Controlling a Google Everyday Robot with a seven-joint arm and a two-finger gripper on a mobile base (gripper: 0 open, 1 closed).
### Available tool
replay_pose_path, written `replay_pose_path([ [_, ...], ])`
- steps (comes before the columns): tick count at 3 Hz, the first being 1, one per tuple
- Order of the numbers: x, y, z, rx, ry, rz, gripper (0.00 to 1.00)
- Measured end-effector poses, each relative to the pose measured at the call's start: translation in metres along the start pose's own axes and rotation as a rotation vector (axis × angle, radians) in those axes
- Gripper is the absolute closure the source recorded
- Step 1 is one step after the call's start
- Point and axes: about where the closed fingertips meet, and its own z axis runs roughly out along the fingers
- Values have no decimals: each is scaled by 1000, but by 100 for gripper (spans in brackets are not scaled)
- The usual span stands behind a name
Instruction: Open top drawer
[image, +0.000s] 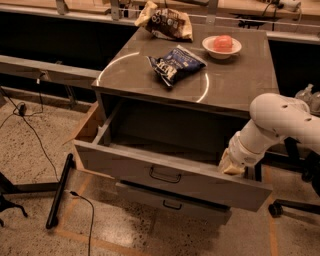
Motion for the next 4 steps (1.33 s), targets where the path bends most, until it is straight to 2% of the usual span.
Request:
replay_pose_path([
  [1, 9, 31, -11, -83, 53, 44, 100],
  [3, 5, 94, -17, -244, 88, 128, 100],
  [4, 5, 123, -21, -281, 100, 188, 100],
])
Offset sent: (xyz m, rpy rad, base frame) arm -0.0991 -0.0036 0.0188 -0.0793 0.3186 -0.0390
